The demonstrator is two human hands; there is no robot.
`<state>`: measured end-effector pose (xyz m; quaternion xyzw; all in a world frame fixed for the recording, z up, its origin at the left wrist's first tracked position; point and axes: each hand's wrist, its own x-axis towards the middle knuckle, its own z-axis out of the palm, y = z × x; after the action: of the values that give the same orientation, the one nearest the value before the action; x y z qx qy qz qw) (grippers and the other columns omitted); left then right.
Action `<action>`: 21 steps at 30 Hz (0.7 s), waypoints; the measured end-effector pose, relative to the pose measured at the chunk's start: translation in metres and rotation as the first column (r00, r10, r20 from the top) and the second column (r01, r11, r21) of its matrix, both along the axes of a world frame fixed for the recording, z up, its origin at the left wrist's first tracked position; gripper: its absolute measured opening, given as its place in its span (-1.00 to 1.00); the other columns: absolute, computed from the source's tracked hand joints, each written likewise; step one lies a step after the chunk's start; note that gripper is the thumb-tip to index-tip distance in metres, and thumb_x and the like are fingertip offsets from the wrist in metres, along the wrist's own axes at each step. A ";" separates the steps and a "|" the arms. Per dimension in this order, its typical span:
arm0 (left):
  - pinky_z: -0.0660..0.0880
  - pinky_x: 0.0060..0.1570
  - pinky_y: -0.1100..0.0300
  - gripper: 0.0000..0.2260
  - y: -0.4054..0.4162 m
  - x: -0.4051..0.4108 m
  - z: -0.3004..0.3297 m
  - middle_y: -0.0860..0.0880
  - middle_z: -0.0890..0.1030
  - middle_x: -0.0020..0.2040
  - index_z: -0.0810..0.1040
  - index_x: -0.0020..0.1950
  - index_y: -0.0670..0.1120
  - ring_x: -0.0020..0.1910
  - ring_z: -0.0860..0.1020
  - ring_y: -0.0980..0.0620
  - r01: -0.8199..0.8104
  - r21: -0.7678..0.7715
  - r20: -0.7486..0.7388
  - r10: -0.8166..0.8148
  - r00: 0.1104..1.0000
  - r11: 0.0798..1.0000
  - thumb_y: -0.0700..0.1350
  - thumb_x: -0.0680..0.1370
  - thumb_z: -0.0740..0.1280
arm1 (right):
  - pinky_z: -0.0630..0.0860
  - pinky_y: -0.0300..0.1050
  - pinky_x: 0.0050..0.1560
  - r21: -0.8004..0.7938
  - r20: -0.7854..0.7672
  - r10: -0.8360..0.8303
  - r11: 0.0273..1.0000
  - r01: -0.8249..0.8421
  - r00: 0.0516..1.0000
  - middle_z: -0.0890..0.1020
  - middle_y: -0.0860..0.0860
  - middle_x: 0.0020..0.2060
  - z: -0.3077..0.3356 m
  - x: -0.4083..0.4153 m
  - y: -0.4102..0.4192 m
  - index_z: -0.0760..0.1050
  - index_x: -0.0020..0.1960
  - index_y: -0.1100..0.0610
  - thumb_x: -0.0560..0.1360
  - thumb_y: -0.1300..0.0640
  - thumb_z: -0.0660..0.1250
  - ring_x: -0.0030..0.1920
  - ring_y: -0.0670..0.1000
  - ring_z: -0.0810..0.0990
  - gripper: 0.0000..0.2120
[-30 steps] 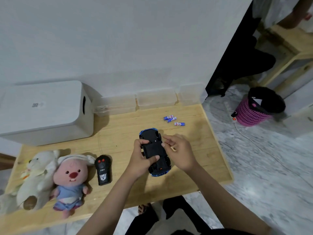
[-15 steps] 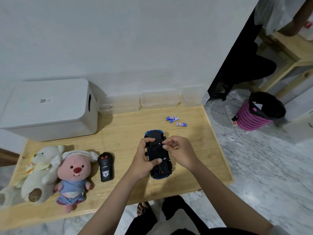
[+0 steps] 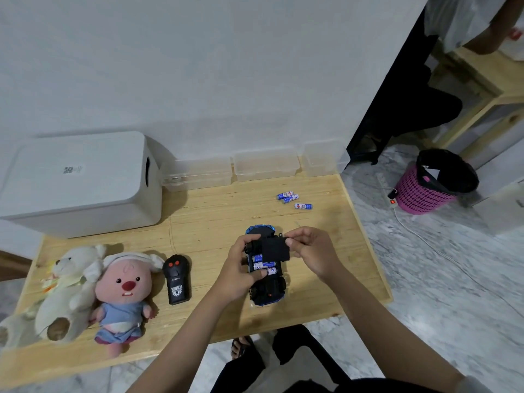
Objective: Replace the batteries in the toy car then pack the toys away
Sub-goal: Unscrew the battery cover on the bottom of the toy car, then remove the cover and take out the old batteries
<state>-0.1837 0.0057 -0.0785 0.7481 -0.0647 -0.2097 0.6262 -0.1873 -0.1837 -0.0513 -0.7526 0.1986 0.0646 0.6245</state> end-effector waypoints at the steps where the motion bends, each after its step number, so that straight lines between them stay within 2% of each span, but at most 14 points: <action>1: 0.51 -0.01 0.35 -0.41 0.000 0.001 -0.002 0.03 0.45 0.16 0.37 0.19 0.16 0.08 0.51 0.06 -0.002 0.000 -0.008 0.002 1.000 1.000 -0.40 0.39 0.45 | 0.50 -0.36 -0.29 0.000 -0.005 -0.024 1.000 0.024 1.000 0.67 0.02 -0.26 0.000 0.000 -0.004 0.61 -0.11 0.19 0.45 0.36 0.38 -0.27 -0.14 0.63 -0.89; 5: 0.58 0.06 0.05 -0.48 0.001 0.009 -0.012 -0.01 0.42 0.20 0.41 0.20 0.18 0.09 0.53 -0.09 -0.009 0.047 -0.038 0.011 0.999 0.999 -0.35 0.44 0.42 | 0.49 -0.40 -0.31 -0.024 -0.004 -0.101 0.995 0.101 0.995 0.65 0.02 -0.27 -0.005 -0.003 -0.022 0.61 -0.13 0.20 0.45 0.38 0.37 -0.25 -0.11 0.60 -0.89; 9: 0.51 0.07 0.25 -0.61 0.002 0.019 -0.021 -0.07 0.37 0.19 0.45 0.20 0.19 0.12 0.49 -0.02 0.010 0.181 -0.048 -0.001 0.999 0.983 -0.23 0.51 0.39 | 0.51 -0.20 -0.21 -0.136 -0.016 -0.127 0.983 0.123 0.992 0.65 0.03 -0.28 -0.014 -0.009 -0.044 0.60 -0.23 0.09 0.43 0.36 0.39 -0.24 -0.03 0.60 -0.81; 13: 0.52 0.17 0.12 -0.63 0.002 0.026 -0.025 -0.03 0.38 0.15 0.47 0.20 0.21 0.14 0.49 0.01 0.035 0.232 -0.039 -0.026 0.999 0.972 -0.18 0.51 0.39 | 0.59 0.01 -0.04 -0.292 -0.104 -0.127 0.952 0.091 0.986 0.68 0.06 -0.21 -0.025 -0.013 -0.063 0.60 -0.26 0.03 0.42 0.33 0.40 -0.11 0.08 0.64 -0.79; 16: 0.50 0.20 0.07 -0.62 0.003 0.029 -0.026 0.02 0.39 0.15 0.46 0.20 0.27 0.18 0.46 0.00 0.061 0.283 -0.008 -0.061 0.998 0.957 -0.13 0.51 0.40 | 0.55 -0.07 0.00 -0.341 -0.161 -0.145 0.936 0.083 0.976 0.66 0.04 -0.17 -0.029 -0.015 -0.072 0.60 -0.22 0.06 0.43 0.33 0.39 -0.08 0.05 0.62 -0.82; 21: 0.52 0.14 0.14 -0.65 0.003 0.029 -0.023 0.04 0.37 0.18 0.42 0.24 0.28 0.15 0.47 0.03 0.095 0.324 0.011 -0.104 0.994 0.941 -0.07 0.53 0.36 | 0.39 -0.20 -0.07 -0.461 -0.218 -0.110 0.887 -0.003 0.970 0.60 0.03 -0.16 -0.035 -0.017 -0.080 0.63 -0.06 0.20 0.46 0.30 0.37 -0.07 -0.02 0.52 -0.91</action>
<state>-0.1549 0.0085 -0.1011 0.8392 -0.0759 -0.2386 0.4828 -0.2044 -0.2641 -0.0861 -0.8596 0.3022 0.0883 0.4026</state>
